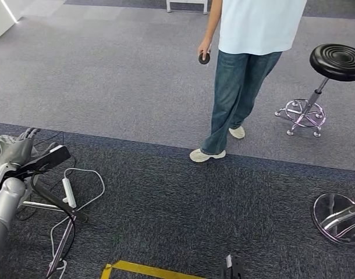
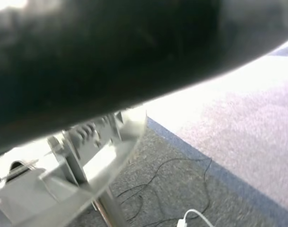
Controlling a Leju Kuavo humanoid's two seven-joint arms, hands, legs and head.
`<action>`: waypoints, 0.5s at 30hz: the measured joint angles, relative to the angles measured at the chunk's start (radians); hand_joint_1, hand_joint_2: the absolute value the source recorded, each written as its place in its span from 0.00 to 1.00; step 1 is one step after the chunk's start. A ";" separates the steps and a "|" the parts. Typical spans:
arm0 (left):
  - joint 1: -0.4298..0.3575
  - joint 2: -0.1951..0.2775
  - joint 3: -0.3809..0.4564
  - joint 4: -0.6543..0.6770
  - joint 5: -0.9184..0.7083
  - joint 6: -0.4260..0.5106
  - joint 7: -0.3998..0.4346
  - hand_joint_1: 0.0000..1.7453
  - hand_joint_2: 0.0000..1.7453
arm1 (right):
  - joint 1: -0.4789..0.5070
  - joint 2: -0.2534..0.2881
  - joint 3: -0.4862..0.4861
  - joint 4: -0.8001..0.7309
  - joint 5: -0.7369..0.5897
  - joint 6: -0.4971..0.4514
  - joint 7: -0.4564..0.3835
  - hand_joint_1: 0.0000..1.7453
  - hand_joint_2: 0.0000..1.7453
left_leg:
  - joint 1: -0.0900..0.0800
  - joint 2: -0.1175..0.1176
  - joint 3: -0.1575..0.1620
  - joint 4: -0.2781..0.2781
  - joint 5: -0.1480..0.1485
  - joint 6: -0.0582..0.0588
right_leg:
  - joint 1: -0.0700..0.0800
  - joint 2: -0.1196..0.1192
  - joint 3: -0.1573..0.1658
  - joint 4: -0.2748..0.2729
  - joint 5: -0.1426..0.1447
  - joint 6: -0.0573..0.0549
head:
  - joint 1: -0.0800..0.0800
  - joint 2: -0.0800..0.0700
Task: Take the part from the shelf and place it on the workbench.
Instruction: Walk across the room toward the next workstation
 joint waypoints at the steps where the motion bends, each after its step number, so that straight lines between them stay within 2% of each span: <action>1: -0.001 -0.002 0.012 -0.003 0.026 -0.001 -0.008 0.00 0.00 | -0.002 -0.002 0.007 -0.001 0.000 -0.008 -0.003 0.00 0.00 | 0.000 0.001 0.000 -0.002 0.002 -0.003 | 0.000 0.000 -0.001 0.000 0.000 -0.002 | 0.000 0.000; 6: -0.030 -0.015 0.094 -0.033 0.166 -0.060 -0.049 0.00 0.00 | -0.005 -0.009 0.033 -0.005 -0.003 -0.005 -0.008 0.00 0.00 | 0.002 0.001 -0.003 -0.005 0.006 -0.018 | 0.003 0.000 -0.004 0.000 0.003 -0.009 | 0.001 0.000; 11: -0.072 -0.032 0.145 -0.077 0.241 -0.119 -0.065 0.00 0.00 | -0.005 -0.012 0.047 -0.005 -0.003 0.006 -0.003 0.00 0.00 | 0.002 0.001 -0.005 -0.005 0.008 -0.021 | 0.003 0.000 -0.006 -0.001 0.008 -0.010 | 0.001 0.000; 15: -0.133 -0.040 0.160 -0.135 0.286 -0.181 -0.044 0.00 0.00 | -0.004 -0.013 0.054 -0.005 -0.003 0.021 -0.001 0.00 0.00 | 0.001 0.001 -0.006 -0.005 0.010 -0.022 | 0.002 -0.001 -0.006 -0.003 0.011 -0.009 | 0.001 0.000</action>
